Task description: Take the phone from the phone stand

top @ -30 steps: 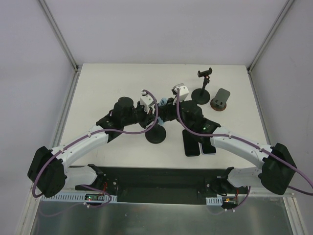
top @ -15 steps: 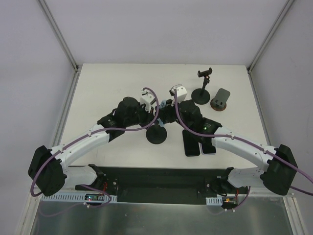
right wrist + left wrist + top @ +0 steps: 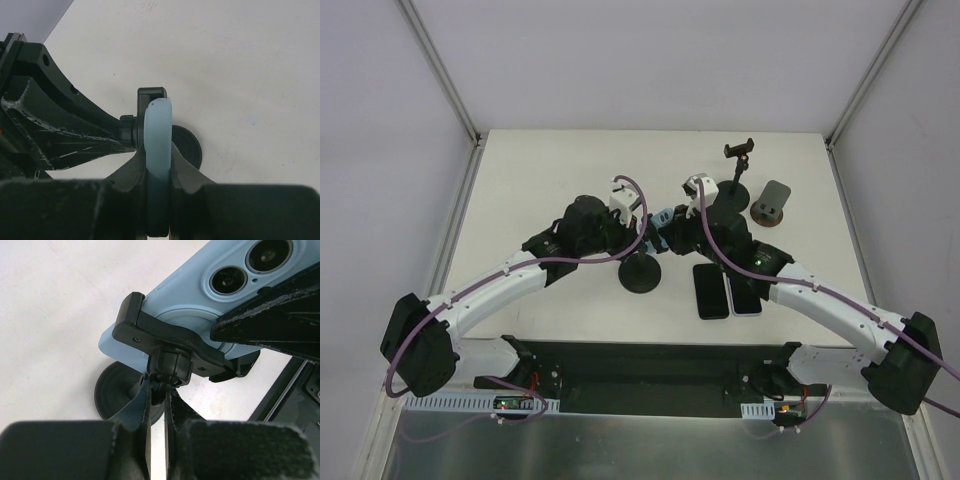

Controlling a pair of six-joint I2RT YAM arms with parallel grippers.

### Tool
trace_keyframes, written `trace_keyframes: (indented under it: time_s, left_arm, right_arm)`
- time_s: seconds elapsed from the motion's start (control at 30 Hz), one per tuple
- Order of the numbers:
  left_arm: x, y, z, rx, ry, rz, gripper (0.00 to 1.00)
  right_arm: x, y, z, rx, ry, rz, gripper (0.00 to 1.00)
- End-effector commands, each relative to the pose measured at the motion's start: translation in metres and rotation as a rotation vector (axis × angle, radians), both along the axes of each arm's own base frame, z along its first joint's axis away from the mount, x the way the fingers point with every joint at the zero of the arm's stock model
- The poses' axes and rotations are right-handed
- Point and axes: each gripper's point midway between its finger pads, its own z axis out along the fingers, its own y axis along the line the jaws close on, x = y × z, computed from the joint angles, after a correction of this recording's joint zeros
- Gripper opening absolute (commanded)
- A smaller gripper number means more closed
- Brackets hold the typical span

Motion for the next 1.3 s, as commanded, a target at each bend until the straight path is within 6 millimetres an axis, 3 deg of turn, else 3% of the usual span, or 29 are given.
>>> trace_keyframes:
  time_s: [0.0,0.37,0.53,1.0,1.1,1.27]
  left_arm:
    - [0.045,0.073,-0.024,0.161,0.016,0.383,0.0]
    - [0.046,0.077,-0.029,0.189,0.034,0.398,0.0]
    - [0.045,0.075,-0.031,0.192,0.044,0.39,0.0]
    - [0.049,0.085,-0.023,0.227,-0.01,0.406,0.0]
    - [0.048,0.079,-0.022,0.208,-0.017,0.373,0.0]
    - [0.059,0.06,-0.008,0.149,-0.032,0.321,0.0]
  right_arm:
    - [-0.036,-0.023,-0.001,0.001,0.09,0.056,0.01]
    - [-0.021,-0.056,0.029,0.083,0.0,-0.078,0.01]
    - [-0.021,-0.058,0.049,0.103,-0.037,-0.062,0.01]
    - [-0.023,-0.061,0.032,0.028,-0.035,-0.038,0.01]
    - [-0.023,-0.068,0.035,0.018,-0.062,-0.055,0.01]
    - [-0.023,-0.097,0.035,-0.005,-0.131,-0.146,0.01]
